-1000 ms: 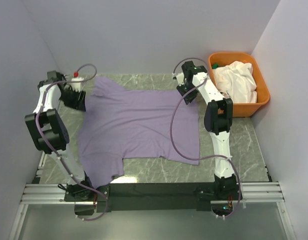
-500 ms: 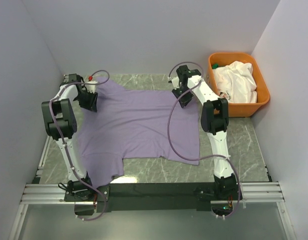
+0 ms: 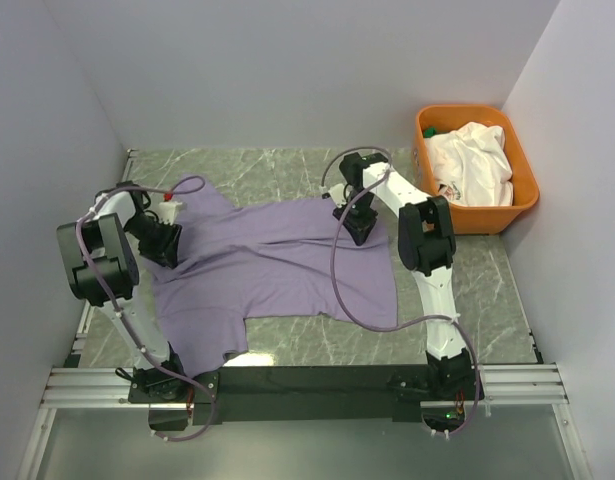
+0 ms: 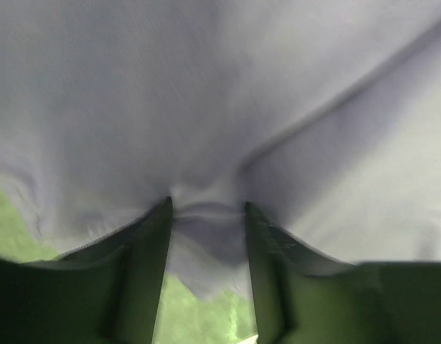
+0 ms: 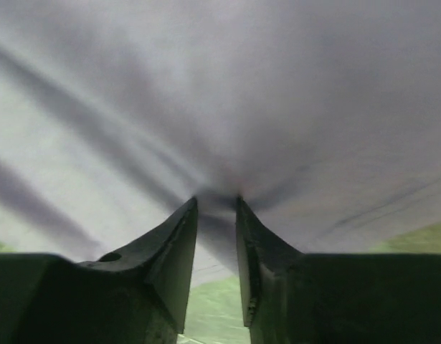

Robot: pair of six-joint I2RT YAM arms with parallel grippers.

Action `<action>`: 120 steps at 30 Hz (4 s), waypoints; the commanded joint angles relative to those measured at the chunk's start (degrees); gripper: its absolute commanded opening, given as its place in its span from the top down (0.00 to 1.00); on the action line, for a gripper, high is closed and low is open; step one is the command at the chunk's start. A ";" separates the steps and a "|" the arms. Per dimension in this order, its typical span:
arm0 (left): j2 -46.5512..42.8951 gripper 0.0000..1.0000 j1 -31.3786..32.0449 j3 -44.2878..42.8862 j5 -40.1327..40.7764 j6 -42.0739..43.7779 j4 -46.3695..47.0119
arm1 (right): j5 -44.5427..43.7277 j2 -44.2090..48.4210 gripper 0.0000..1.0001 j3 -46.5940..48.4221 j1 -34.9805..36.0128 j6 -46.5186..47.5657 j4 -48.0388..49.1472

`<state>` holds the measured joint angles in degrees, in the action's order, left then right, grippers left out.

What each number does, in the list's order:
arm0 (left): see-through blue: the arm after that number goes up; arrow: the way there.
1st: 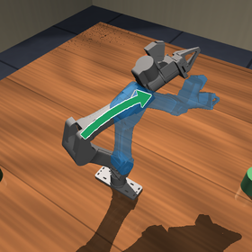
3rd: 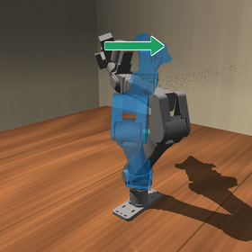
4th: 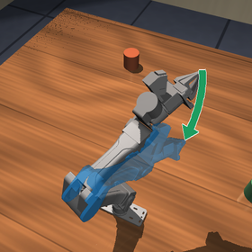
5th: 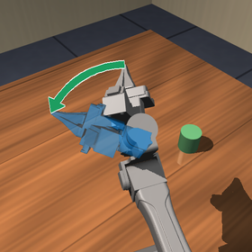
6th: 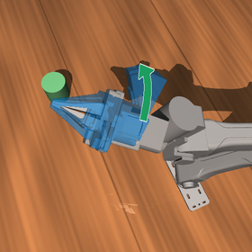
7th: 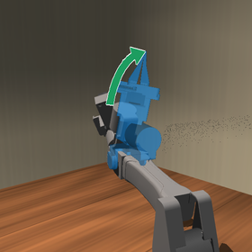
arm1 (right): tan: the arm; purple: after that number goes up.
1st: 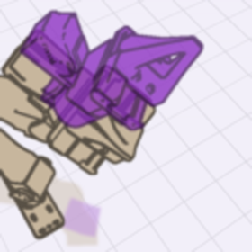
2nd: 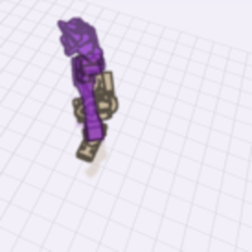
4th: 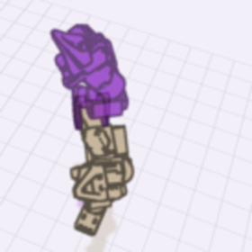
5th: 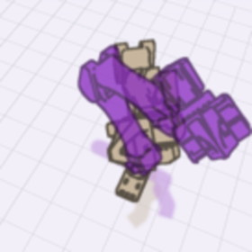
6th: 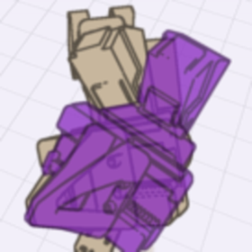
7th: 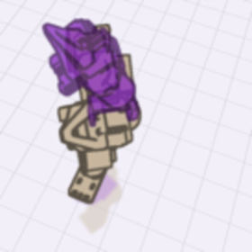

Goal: Fold and stack the t-shirts
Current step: Flatten the tshirt out

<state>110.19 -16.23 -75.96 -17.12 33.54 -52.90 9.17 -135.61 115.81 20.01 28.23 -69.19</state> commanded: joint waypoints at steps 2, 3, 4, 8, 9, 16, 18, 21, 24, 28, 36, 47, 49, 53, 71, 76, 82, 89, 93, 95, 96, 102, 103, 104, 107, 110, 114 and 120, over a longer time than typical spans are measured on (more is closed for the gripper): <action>-0.69 0.45 -1.61 -10.58 -9.49 2.77 -10.55 | 4.97 5.44 0.55 6.32 -1.37 1.74 -4.20; 0.19 0.43 -1.70 -16.96 -10.90 1.89 -10.47 | 5.24 5.18 0.49 8.62 -2.07 0.70 -4.29; 1.16 0.41 -1.70 -20.24 -13.78 -0.21 -10.20 | 5.16 4.83 0.45 13.08 -3.56 -0.10 -4.03; 8.00 0.36 -1.79 -32.65 -17.06 -7.33 -2.50 | 1.74 3.16 0.34 17.87 -5.33 -3.61 1.75; 9.24 0.34 -1.70 -36.32 -16.98 -9.00 -0.99 | -0.53 3.07 0.33 17.70 -5.42 -4.49 3.34; 17.86 0.32 -1.53 -46.29 -17.41 -16.75 5.79 | -7.75 -0.61 0.43 18.65 -5.68 -6.43 14.86; 18.04 0.32 -1.18 -45.51 -16.71 -16.93 7.02 | -8.64 -2.63 0.44 19.71 -5.95 -6.43 16.89; 16.99 0.32 -0.74 -42.61 -15.84 -16.05 9.04 | -8.64 -3.69 0.44 19.28 -6.47 -6.52 20.14; 16.20 0.32 -0.38 -40.59 -14.96 -14.65 9.84 | -8.12 -4.83 0.43 19.19 -6.47 -5.82 20.50; 16.28 0.32 -0.30 -40.05 -14.52 -14.73 10.28 | -7.76 -6.77 0.41 19.37 -6.47 -4.67 20.06; 17.51 0.33 -0.38 -41.54 -13.46 -14.82 10.28 | -6.80 -11.43 0.41 19.72 -6.56 -2.83 16.89; 20.32 0.32 -0.38 -44.26 -11.53 -16.22 11.42 | 2.51 -15.73 0.46 24.90 -10.52 -6.61 14.70; 22.25 0.33 -0.38 -47.24 -11.70 -17.01 10.55 | 3.13 -16.09 0.51 25.61 -10.69 -6.61 14.35; 24.19 0.33 -0.38 -50.07 -12.32 -18.33 10.98 | 4.19 -16.00 0.60 25.34 -11.05 -6.61 14.43; 23.40 0.32 -0.12 -48.66 -11.44 -18.68 15.02 | -3.11 -8.01 1.00 16.57 -9.20 1.29 18.30; 27.87 0.33 -0.12 -52.78 -11.61 -25.09 21.34 | -2.14 -5.45 1.00 17.51 -9.11 2.45 14.62; 33.41 0.35 2.16 -56.58 -8.82 -24.23 22.93 | -1.26 -3.43 1.00 17.44 -8.94 1.04 13.46; 35.97 0.41 5.41 -54.99 -0.83 -19.13 23.29 | -0.64 -2.55 1.00 16.82 -8.76 -0.45 12.94; 37.03 0.45 5.86 -55.70 1.91 -17.98 22.76 | -0.56 -2.29 1.00 16.29 -8.76 -0.89 13.11; 36.76 0.46 5.86 -55.00 2.36 -17.37 23.20 | -0.47 -2.29 1.00 16.20 -8.59 -1.16 13.03; 36.33 0.46 5.86 -54.21 2.53 -17.45 23.63 | -0.47 -2.38 1.00 16.29 -8.58 -1.16 13.03; 33.52 0.47 5.68 -52.53 -0.27 -17.72 25.83 | -0.47 -2.64 1.00 16.12 -8.50 -1.51 12.85; 33.07 0.48 5.59 -52.45 -0.63 -18.24 26.53 | -0.47 -2.64 1.00 16.20 -8.50 -1.51 12.76; 32.72 0.50 5.33 -52.27 -1.24 -19.12 27.76 | -0.38 -2.64 1.00 16.03 -8.41 -1.68 12.76; 32.19 0.52 4.80 -52.62 -2.82 -21.57 29.35 | -0.38 -2.55 1.00 15.85 -8.41 -1.86 12.59; 33.33 0.53 4.54 -54.81 -3.27 -22.81 29.35 | -0.47 -2.38 1.00 15.33 -8.41 -2.04 12.76; 34.83 0.52 4.36 -56.32 -3.26 -23.61 28.91 | -0.73 -2.46 1.00 15.32 -8.41 -2.04 12.85; 37.37 0.53 4.28 -57.45 -1.69 -22.73 27.95 | -0.73 -2.55 1.00 15.24 -8.32 -2.21 12.67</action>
<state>146.98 -11.88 -129.91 -18.74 11.25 -24.99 8.45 -142.30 130.96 11.29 26.52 -55.75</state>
